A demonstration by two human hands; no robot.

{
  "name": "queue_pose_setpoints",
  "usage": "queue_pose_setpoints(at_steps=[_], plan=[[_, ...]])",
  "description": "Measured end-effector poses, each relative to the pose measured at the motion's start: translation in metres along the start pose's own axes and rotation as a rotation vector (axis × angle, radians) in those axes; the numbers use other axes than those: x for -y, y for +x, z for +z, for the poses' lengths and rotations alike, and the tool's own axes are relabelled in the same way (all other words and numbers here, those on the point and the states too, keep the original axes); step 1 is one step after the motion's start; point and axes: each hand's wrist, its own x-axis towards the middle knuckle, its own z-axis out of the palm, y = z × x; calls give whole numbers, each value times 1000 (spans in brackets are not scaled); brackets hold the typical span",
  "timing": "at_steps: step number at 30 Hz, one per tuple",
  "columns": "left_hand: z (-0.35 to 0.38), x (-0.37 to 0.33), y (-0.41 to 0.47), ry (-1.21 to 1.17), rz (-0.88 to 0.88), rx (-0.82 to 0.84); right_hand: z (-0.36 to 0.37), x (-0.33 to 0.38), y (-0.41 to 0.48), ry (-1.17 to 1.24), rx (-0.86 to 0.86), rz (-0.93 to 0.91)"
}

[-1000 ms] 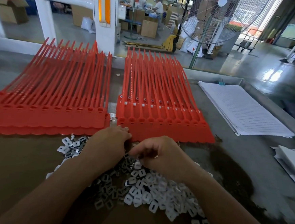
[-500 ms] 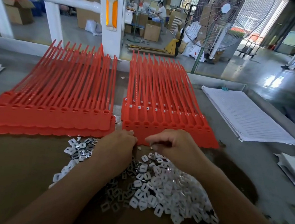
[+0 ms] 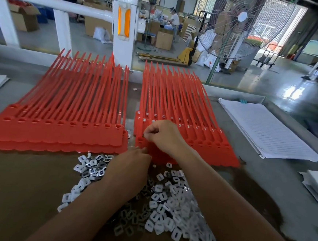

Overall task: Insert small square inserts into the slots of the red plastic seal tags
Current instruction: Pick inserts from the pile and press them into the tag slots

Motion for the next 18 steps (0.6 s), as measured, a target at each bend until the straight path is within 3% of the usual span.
queue_pose_setpoints(at_steps=[12,18], plan=[[1,1,0,15,2,-42,17,6,10,-315,76,-26],[0,1,-1,14,2,-36,12,7,11,-165,24,63]])
